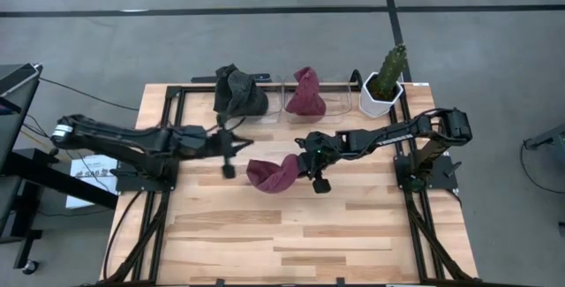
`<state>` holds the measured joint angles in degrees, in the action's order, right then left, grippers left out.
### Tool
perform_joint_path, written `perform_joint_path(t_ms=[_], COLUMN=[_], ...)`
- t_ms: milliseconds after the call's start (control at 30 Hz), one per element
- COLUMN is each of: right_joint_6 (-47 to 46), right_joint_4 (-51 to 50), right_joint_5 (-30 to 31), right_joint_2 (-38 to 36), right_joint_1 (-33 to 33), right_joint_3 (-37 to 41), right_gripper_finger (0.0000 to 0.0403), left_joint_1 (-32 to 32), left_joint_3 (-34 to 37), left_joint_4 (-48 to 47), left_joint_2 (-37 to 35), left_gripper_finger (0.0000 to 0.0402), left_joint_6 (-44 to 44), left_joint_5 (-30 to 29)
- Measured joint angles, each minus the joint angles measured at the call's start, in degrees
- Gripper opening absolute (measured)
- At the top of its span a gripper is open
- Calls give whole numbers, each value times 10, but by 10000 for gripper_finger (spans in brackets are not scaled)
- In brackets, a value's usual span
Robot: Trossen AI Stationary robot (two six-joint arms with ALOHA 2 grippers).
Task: Pick & Place hat
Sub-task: Put the red cap into the right transparent bin
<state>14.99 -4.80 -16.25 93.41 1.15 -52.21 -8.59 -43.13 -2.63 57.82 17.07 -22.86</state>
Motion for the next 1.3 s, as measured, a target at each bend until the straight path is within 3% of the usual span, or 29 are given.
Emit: perform_joint_path(t_ms=[133, 233, 400, 600, 800, 900, 1300], right_joint_6=[4, 0, 0, 0, 0, 0, 0], right_joint_4=[0, 4, 4, -16, -18, -22, -21], right_joint_5=[-2, -2, -2, 1, 2, 3, 7], right_joint_2=[0, 0, 0, 0, 0, 0, 0], right_joint_1=[5, 9, 9, 9, 9, 9, 9], right_joint_3=[0, 0, 0, 0, 0, 0, 0], right_gripper_finger=[3, 5, 3, 5, 3, 4, 6], left_joint_1=[11, 14, 15, 14, 15, 15, 15], left_joint_3=[0, 0, 0, 0, 0, 0, 0], left_joint_4=[-46, -46, -46, -26, -4, -1, 9], left_joint_2=[-36, -27, 15, 71, 95, 94, 100], left_gripper_finger=[6, 6, 14, 60, 103, 116, 125], left_joint_6=[-71, -100, -113, -129, -129, -131, -148], left_joint_5=[171, 227, 237, 304, 312, 345, 364])
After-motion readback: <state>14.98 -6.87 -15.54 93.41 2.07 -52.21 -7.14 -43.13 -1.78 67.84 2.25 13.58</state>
